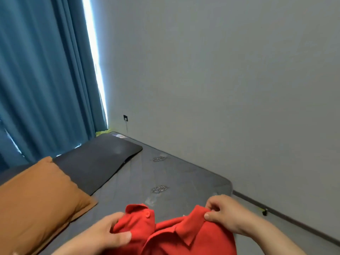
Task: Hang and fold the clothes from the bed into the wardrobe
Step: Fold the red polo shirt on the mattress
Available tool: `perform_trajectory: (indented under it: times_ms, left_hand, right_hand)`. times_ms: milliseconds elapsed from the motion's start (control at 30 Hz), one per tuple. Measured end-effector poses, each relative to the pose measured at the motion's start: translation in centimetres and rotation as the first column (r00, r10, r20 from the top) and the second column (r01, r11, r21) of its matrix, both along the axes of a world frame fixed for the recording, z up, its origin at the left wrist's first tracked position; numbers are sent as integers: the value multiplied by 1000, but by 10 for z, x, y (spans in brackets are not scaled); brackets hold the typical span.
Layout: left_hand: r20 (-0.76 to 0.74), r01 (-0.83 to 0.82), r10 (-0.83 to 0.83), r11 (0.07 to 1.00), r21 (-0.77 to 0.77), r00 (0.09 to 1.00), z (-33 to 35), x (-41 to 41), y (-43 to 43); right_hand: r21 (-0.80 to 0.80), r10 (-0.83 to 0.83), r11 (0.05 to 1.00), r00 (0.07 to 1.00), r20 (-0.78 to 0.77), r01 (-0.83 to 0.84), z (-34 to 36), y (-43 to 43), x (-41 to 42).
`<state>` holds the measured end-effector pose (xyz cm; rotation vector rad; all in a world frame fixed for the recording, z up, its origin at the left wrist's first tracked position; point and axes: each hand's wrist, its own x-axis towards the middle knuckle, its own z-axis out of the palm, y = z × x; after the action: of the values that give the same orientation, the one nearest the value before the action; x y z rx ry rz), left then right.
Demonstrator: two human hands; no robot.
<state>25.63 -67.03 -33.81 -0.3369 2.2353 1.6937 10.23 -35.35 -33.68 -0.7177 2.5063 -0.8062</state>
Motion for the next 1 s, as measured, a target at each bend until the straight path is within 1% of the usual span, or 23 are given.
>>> perform_trajectory:
  times_ms: [33, 67, 100, 133, 167, 200, 233, 300, 367, 400, 467, 500, 567, 633, 700, 767, 867, 933, 1000]
  left_hand:
    - [71, -62, 59, 997, 37, 996, -17, -29, 5]
    - [115, -67, 61, 996, 53, 991, -40, -53, 6]
    - [128, -32, 26, 998, 47, 991, -69, -78, 8]
    - [159, -25, 15, 998, 60, 987, -96, -104, 9]
    - [163, -11, 3, 999, 46, 987, -125, -130, 14]
    - [196, -65, 59, 998, 22, 979, -150, -158, 18]
    - [230, -121, 127, 992, -38, 965, -177, -182, 23]
    - [248, -153, 170, 984, -87, 954, -242, -223, 31]
    - [205, -134, 161, 981, -138, 965, -299, -267, 45]
    - [173, -141, 177, 969, -204, 969, -327, -287, 50]
    - [132, -219, 275, 918, -331, 952, -380, -322, 58]
    - [114, -221, 286, 893, -392, 952, -404, -338, 60]
    - [103, -175, 256, 854, -489, 961, -448, -368, 59]
    - [84, -91, 171, 808, -583, 982, -485, -400, 58]
    - [1, -77, 103, 749, -658, 995, -512, -433, 54]
    - [-34, -87, 91, 687, -721, 995, -530, -467, 49]
    - [-23, -102, 140, 593, -798, 990, -542, -515, 38]
    - [-20, -63, 88, 522, -850, 996, -548, -547, 32]
    - [-26, -33, 22, 441, -897, 999, -553, -575, 27]
  right_hand:
    - [-24, -27, 999, 1000, 7, 27, -23, 2, -24]
    - [-73, -75, 994, 996, 39, 78, -47, 3, -47]
    - [-133, -137, 980, 986, 99, 150, -73, 6, -69]
    - [-180, -207, 954, 962, 180, 239, -101, 9, -91]
    - [-193, -284, 922, 925, 251, 335, -131, 13, -112]
    - [-180, -358, 889, 883, 303, 422, -162, 17, -134]
    - [-162, -412, 861, 847, 335, 483, -195, 21, -155]
    - [-122, -486, 827, 807, 335, 548, -263, 27, -194]
    - [-117, -540, 794, 781, 313, 596, -325, 32, -227]
    - [-117, -572, 770, 759, 312, 628, -356, 34, -241]
    - [-90, -632, 726, 714, 302, 681, -411, 37, -266]
    - [-70, -645, 722, 707, 291, 688, -435, 39, -278]
    - [-15, -630, 754, 730, 266, 657, -474, 40, -302]
    - [40, -601, 797, 782, 167, 603, -504, 43, -330]
    - [66, -541, 839, 841, -9, 541, -527, 40, -360]
    - [124, -442, 876, 879, -179, 466, -546, 34, -391]
    - [197, -269, 912, 885, -380, 361, -565, 30, -445]
    - [280, -132, 915, 869, -477, 292, -578, 32, -485]
    - [332, -14, 912, 829, -559, 240, -590, 33, -523]
